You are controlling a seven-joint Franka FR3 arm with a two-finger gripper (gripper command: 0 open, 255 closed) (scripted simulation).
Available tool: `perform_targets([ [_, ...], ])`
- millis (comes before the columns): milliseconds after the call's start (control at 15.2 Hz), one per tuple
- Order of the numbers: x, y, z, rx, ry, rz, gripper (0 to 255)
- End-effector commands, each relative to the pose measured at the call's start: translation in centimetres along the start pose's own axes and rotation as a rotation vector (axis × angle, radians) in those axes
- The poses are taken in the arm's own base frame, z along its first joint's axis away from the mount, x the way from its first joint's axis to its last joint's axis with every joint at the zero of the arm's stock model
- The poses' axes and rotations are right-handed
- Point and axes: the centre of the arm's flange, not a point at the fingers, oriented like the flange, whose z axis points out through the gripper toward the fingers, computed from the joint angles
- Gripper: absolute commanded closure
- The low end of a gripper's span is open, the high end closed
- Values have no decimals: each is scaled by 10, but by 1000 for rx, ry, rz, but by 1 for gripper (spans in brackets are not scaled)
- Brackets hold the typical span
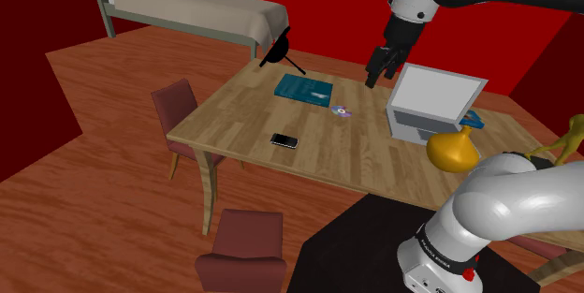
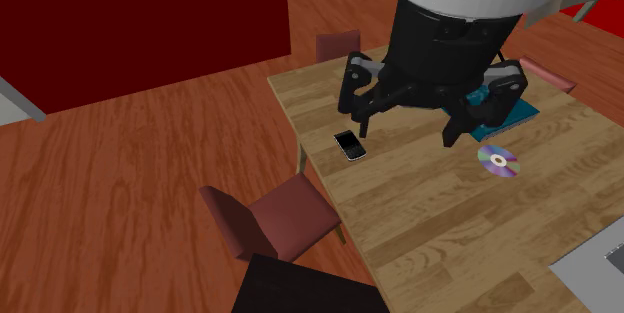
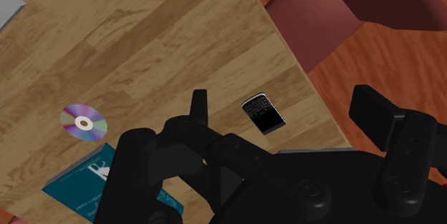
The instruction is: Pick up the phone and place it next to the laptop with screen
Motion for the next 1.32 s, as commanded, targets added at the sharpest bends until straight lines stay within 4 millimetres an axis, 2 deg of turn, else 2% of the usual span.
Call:
perform_targets([
  [0, 0, 0, 0, 0, 0, 0, 0],
  [594, 67, 2, 100, 27, -21, -108, 0],
  [1254, 139, -8, 213, 57, -45, -228, 0],
])
